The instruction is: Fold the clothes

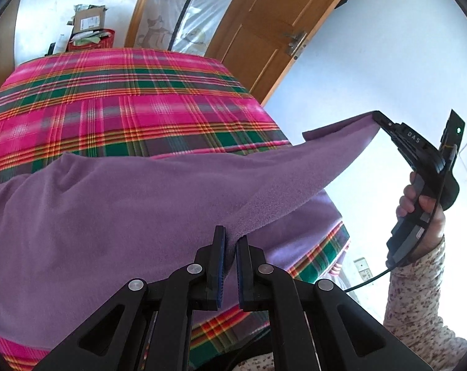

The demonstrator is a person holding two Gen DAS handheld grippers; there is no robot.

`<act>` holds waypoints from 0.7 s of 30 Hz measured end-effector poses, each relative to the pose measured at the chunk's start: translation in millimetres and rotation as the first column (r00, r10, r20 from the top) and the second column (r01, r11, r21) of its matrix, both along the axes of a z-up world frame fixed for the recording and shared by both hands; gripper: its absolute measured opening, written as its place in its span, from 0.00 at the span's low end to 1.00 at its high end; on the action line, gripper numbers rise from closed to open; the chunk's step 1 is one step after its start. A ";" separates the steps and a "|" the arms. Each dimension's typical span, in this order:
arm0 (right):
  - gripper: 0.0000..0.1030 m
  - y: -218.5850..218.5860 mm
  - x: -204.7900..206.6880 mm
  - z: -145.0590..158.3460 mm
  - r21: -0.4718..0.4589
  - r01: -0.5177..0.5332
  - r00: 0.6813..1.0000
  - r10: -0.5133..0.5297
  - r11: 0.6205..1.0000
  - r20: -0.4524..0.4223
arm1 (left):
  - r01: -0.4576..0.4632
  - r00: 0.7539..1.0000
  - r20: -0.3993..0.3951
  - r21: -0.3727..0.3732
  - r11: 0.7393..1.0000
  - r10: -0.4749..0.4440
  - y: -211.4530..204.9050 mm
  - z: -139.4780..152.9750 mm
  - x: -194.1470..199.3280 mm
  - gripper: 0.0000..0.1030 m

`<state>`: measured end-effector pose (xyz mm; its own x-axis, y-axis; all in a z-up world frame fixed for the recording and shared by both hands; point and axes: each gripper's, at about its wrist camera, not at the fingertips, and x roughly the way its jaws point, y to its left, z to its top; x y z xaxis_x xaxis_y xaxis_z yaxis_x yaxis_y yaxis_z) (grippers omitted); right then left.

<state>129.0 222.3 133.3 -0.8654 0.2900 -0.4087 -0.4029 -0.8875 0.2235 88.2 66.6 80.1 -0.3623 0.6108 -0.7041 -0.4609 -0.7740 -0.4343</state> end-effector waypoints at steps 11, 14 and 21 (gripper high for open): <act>0.02 7.7 38.1 -43.2 -0.044 0.029 0.997 -0.026 0.999 0.067 | 0.039 0.997 0.067 -0.054 0.998 -0.036 11.3 -32.1 20.0 0.06; 0.03 13.0 48.6 -62.1 -0.073 0.042 0.995 -0.035 0.996 0.095 | 0.055 0.995 0.093 -0.081 0.995 -0.047 15.7 -45.0 22.2 0.06; 0.03 19.9 73.1 -113.2 -0.185 0.070 0.984 -0.037 0.980 0.176 | 0.076 0.986 0.158 -0.120 0.990 -0.057 18.1 -68.7 23.2 0.06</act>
